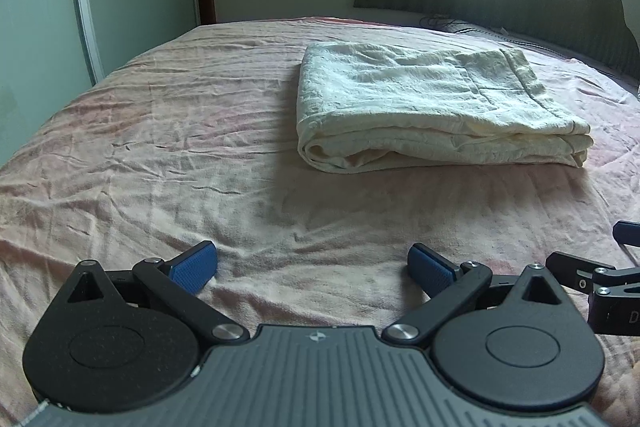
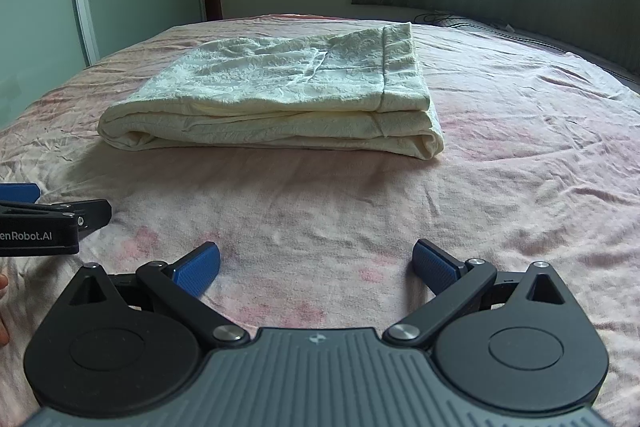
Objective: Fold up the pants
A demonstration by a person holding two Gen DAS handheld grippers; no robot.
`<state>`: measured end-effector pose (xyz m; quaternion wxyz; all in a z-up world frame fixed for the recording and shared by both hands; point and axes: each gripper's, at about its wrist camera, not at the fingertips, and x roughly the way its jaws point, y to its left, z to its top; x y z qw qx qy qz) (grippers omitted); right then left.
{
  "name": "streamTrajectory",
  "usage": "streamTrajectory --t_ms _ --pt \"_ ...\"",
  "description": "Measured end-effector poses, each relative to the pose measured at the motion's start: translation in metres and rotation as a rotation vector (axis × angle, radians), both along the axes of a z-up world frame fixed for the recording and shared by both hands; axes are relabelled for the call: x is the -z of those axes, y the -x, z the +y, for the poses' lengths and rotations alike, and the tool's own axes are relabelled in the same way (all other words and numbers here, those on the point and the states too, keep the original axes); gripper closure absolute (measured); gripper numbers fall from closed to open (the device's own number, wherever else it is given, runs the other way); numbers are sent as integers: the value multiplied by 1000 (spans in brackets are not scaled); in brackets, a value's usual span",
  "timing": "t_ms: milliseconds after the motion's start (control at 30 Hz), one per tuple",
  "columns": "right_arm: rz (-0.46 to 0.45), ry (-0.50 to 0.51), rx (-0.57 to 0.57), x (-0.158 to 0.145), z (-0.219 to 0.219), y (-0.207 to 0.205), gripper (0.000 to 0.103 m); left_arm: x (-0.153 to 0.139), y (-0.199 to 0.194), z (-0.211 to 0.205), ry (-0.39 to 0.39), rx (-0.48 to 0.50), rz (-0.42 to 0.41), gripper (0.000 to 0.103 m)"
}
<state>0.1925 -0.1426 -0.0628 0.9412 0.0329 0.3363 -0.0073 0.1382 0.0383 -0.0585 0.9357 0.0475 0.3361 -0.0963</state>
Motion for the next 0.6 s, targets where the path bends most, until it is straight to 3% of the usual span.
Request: streamTrajectory --t_ms 600 --pt "0 0 1 0 0 0 0 1 -1 -2 -22 2 3 0"
